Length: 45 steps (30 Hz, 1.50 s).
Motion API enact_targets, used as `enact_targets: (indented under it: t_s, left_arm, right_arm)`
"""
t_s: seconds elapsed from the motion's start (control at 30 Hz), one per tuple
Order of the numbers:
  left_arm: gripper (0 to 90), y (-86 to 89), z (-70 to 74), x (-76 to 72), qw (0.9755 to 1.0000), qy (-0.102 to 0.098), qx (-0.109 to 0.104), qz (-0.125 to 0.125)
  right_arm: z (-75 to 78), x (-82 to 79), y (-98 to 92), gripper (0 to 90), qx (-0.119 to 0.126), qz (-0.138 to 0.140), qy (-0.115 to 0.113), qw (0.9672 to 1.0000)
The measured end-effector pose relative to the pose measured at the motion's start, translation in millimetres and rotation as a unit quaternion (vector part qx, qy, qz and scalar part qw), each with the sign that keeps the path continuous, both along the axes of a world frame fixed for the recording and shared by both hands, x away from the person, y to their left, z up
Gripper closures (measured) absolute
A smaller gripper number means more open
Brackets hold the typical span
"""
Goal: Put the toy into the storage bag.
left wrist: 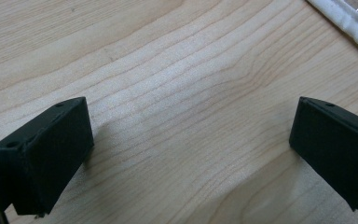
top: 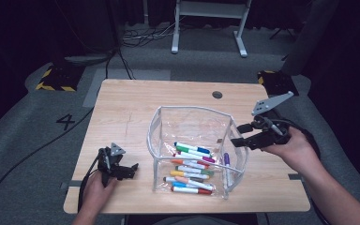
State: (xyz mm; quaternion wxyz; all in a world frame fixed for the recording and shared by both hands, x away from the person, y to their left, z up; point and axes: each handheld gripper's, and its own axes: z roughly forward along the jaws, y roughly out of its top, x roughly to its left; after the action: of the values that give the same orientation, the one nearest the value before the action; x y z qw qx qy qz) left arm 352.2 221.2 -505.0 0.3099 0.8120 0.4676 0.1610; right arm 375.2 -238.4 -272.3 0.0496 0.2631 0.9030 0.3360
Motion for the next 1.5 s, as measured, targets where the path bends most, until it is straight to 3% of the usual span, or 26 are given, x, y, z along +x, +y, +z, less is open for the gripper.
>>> enact_targets:
  t_s: [0.27, 0.43, 0.6, 0.7, 0.83, 0.97, 1.0, 1.17, 1.5]
  left_arm:
    - [0.0, 0.0, 0.0, 0.0, 1.0, 0.0, 0.0, 0.0]
    - [0.0, -0.1, 0.0, 0.0, 1.0, 0.0, 0.0, 0.0]
    - [0.0, -0.1, 0.0, 0.0, 1.0, 0.0, 0.0, 0.0]
    - [0.0, -0.1, 0.0, 0.0, 1.0, 0.0, 0.0, 0.0]
    - [0.0, -0.1, 0.0, 0.0, 1.0, 0.0, 0.0, 0.0]
    - [0.0, -0.1, 0.0, 0.0, 1.0, 0.0, 0.0, 0.0]
    - [0.0, -0.1, 0.0, 0.0, 1.0, 0.0, 0.0, 0.0]
    - [0.0, -0.1, 0.0, 0.0, 1.0, 0.0, 0.0, 0.0]
    - [0.0, -0.1, 0.0, 0.0, 1.0, 0.0, 0.0, 0.0]
  right_arm:
    - [-10.4, -2.2, -43.7, 43.5, 0.01, -0.041, -0.006, 0.9991]
    - [-27.4, -0.3, -65.5, 37.4, 0.026, -0.066, -0.005, 0.9975]
    - [-58.2, 0.4, -69.6, 34.9, 0.033, -0.078, -0.001, 0.9964]
    - [-82.9, 1.2, -67.2, 33.0, 0.042, -0.076, 0.018, 0.9961]
    - [-115.9, 4.1, -63.4, 31.5, 0.035, -0.085, 0.031, 0.9953]
    - [-141.9, 10.8, -60.2, 32.4, 0.072, -0.086, 0.058, 0.992]
    - [-146.6, 12.3, -58.9, 32.6, 0.072, -0.085, 0.063, 0.9918]
    - [-175.9, 15.5, -45.7, 34.2, 0.024, -0.083, 0.076, 0.9933]
    - [-202.0, 13.1, -33.4, 35.9, -0.005, -0.082, 0.087, 0.9928]
